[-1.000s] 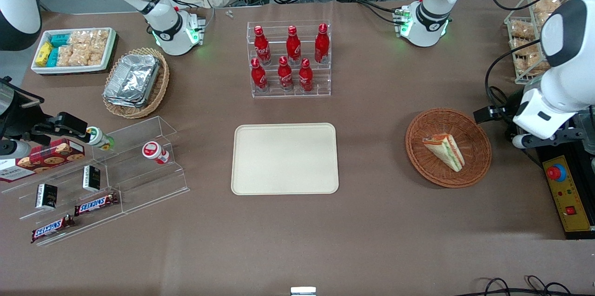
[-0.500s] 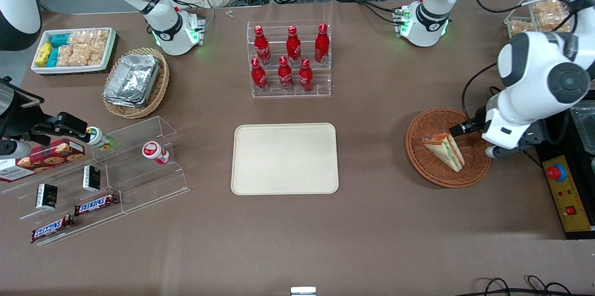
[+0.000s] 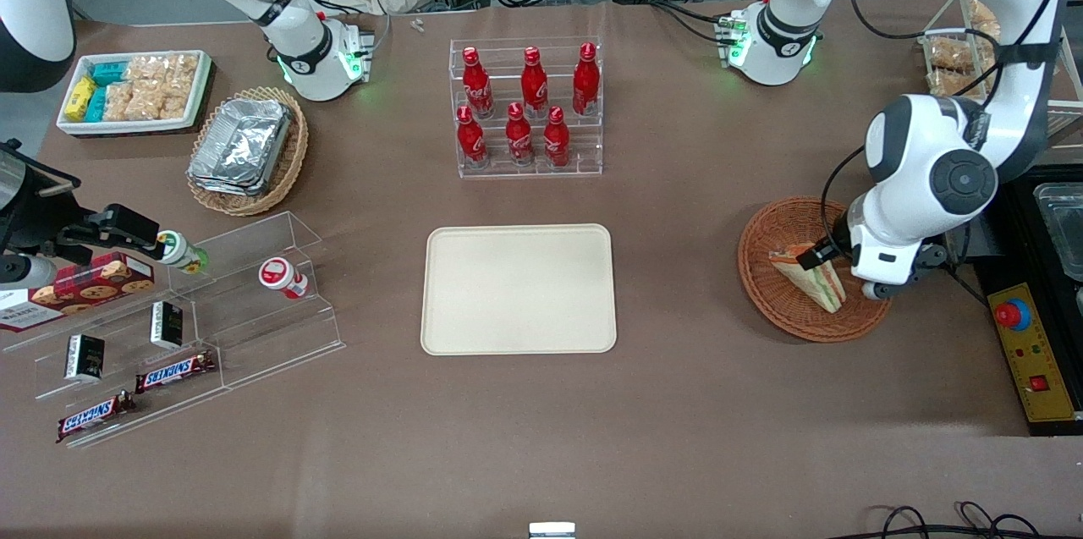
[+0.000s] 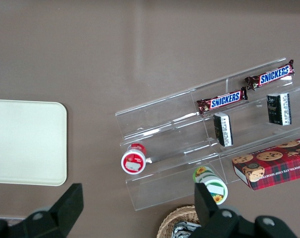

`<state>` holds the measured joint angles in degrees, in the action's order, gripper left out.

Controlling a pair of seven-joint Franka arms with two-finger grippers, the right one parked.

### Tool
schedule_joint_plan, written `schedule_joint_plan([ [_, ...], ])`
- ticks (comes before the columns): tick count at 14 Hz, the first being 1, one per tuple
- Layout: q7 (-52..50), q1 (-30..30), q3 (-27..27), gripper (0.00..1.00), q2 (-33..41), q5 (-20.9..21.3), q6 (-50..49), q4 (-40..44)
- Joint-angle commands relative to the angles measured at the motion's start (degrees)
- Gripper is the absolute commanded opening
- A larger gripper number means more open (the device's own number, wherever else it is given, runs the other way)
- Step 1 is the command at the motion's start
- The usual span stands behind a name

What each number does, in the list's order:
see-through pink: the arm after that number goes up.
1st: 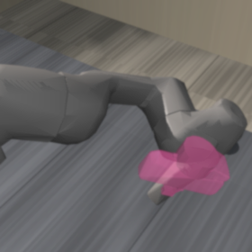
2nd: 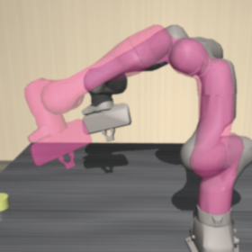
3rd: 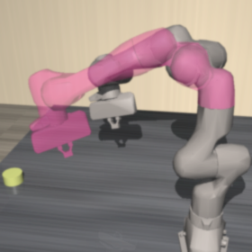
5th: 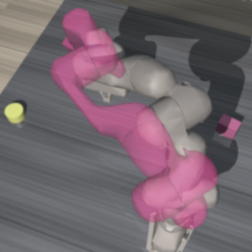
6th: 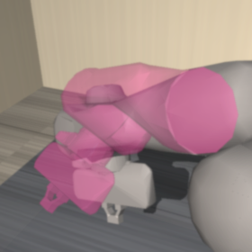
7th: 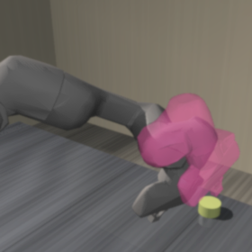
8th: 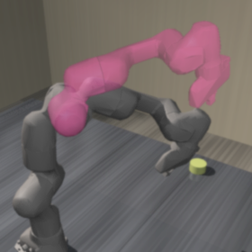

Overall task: Place sandwich from basket to tray
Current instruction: 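Lower the left gripper and grasp the wrapped sandwich upright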

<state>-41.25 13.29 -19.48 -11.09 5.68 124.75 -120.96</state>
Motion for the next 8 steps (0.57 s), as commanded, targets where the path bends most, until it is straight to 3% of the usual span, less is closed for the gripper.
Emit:
schedule_joint_plan([
  [1, -2.8, -0.1, 0.1, 1.0, 0.4, 1.6, 6.2, -4.8],
  [8, -3.0, 0.4, 0.5, 0.98, -2.5, 3.3, 8.2, -5.5],
])
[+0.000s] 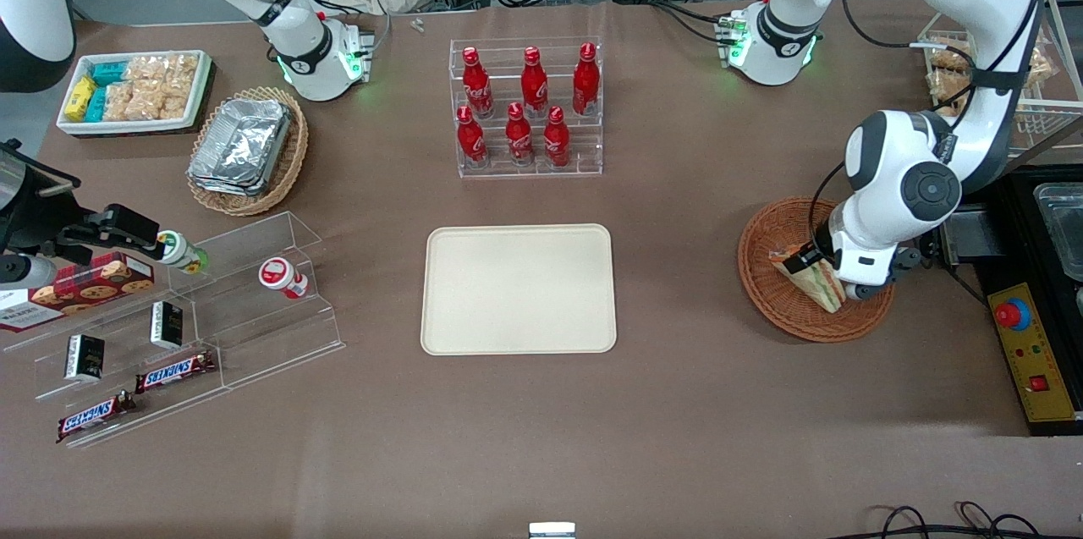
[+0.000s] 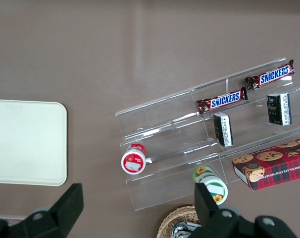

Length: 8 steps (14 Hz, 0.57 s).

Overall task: Place sandwich from basket to tray
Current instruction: 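Lower the left gripper and grasp the wrapped sandwich upright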

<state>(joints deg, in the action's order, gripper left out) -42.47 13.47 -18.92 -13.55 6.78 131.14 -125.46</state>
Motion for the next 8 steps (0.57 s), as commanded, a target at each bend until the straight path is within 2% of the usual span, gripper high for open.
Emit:
schedule_joint_plan([
  [1, -2.3, 0.2, 0.0, 0.94, -0.6, 2.2, 2.5, -1.0],
  [5, -4.4, 0.2, 0.5, 0.81, -1.7, 2.3, 4.6, -0.8],
  [6, -4.9, 0.2, 0.5, 0.75, -1.7, 2.3, 4.6, -0.6],
  [8, -4.9, 0.2, 0.5, 0.55, -1.6, 2.3, 4.6, -0.6],
])
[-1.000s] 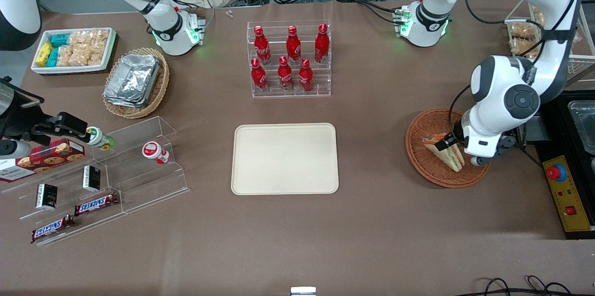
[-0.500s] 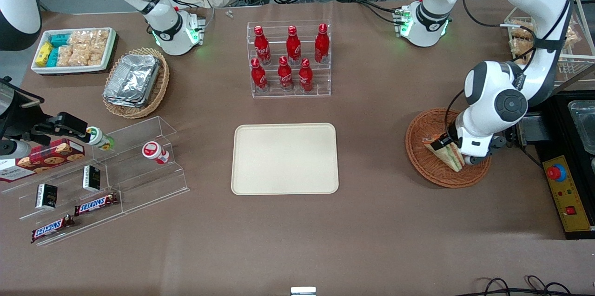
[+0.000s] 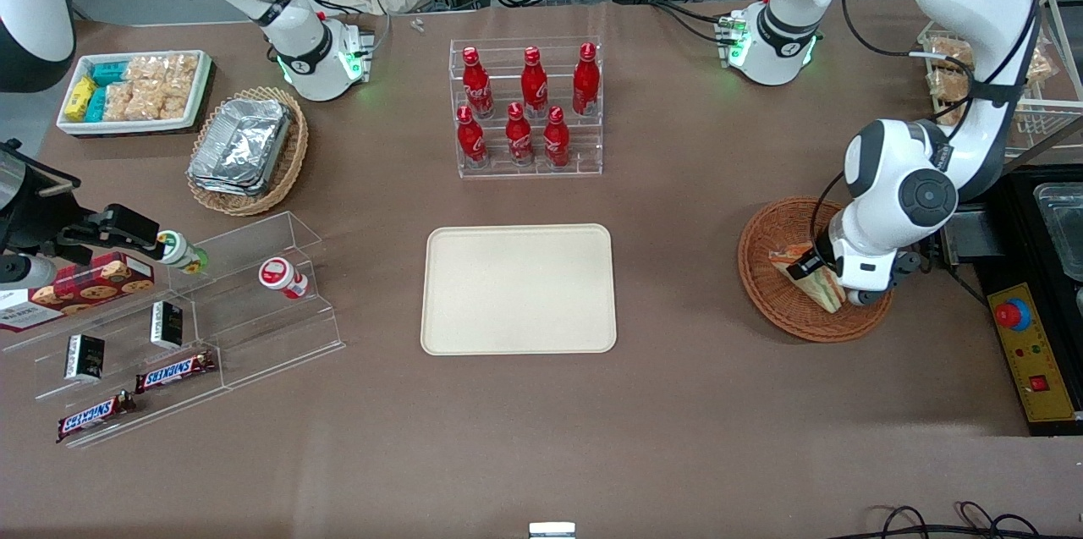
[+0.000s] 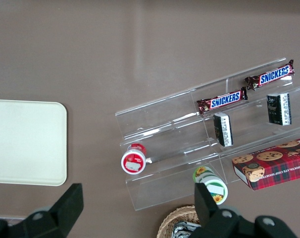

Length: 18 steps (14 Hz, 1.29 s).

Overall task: Place sandwich from basket to tray
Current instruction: 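Lower the left gripper and grasp the wrapped sandwich upright, then lift the sandwich and carry it with the left gripper over the cream tray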

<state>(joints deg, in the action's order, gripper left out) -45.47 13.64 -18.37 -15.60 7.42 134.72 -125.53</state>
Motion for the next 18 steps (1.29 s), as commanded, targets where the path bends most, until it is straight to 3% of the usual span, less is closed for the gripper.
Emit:
schedule_joint_plan([
  [1, -2.0, 0.0, 0.0, 0.38, 0.7, 1.6, 1.1, -0.5],
  [2, -1.9, -0.1, 0.0, 0.26, 1.0, 1.7, 0.8, -0.4],
  [3, -2.5, -0.1, 0.0, 0.06, 1.4, 1.7, 0.0, -0.3],
  [4, -3.3, -0.4, -0.1, 0.0, 2.5, 1.7, -1.9, -0.2],
  [6, -3.4, -0.7, -0.9, 0.0, 4.3, 2.3, -7.6, 2.0],
  [11, -3.7, -0.7, -9.2, 0.0, 4.7, 1.3, -25.6, 14.2],
  [16, -3.1, -0.7, -21.8, 0.0, 3.8, 1.2, -26.6, 17.2],
  [18, -3.6, -1.9, -25.7, 0.0, -0.1, 1.4, -25.7, 20.1],
])
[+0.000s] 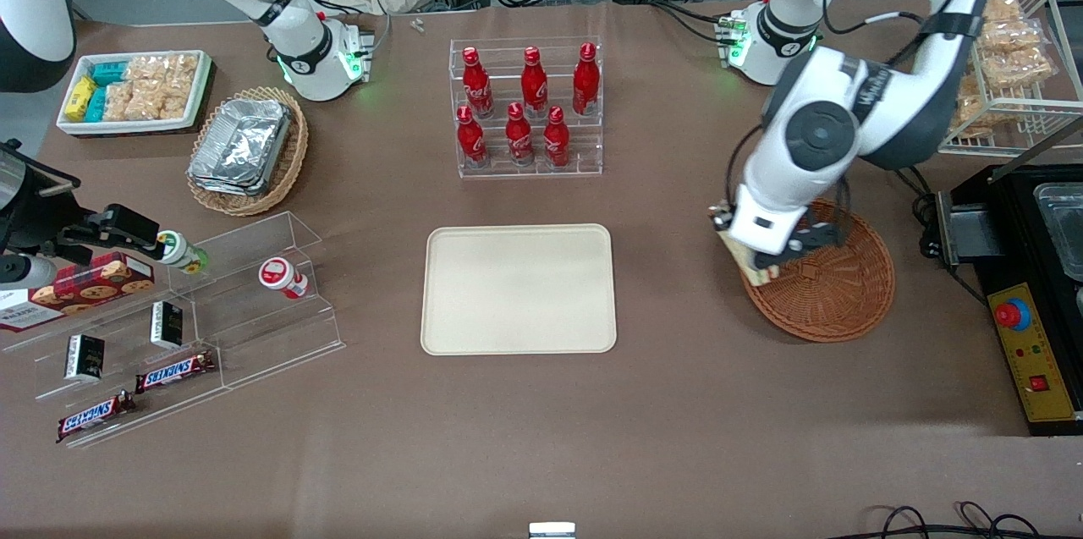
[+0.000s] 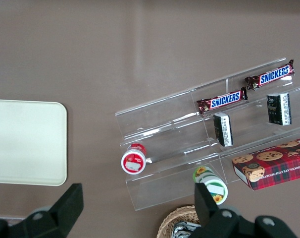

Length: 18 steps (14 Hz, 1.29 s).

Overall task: Place sandwich from basket to tray
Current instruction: 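Lift the sandwich and carry it with the left gripper over the cream tray, then lower the sandwich onto the tray and open the left gripper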

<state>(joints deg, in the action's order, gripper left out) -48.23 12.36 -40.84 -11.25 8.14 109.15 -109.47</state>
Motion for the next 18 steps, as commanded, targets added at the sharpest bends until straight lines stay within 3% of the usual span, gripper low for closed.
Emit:
schedule_joint_plan([
  [1, -0.9, -2.8, -3.5, 0.0, -7.1, 0.7, 0.8, 6.1],
  [4, -1.3, -10.2, -3.1, 0.0, -15.2, 3.1, 7.0, 10.2],
  [8, -8.4, -16.3, -2.8, 0.0, -27.3, 17.8, 12.5, 15.8],
  [10, -9.4, -17.5, -2.8, 0.0, -30.2, 22.6, 12.6, 16.7],
  [17, -9.3, -18.1, -2.8, 0.0, -36.0, 27.5, 17.6, 17.4],
  [18, -9.5, -18.3, -2.8, 0.07, -36.0, 27.3, 17.6, 17.4],
])
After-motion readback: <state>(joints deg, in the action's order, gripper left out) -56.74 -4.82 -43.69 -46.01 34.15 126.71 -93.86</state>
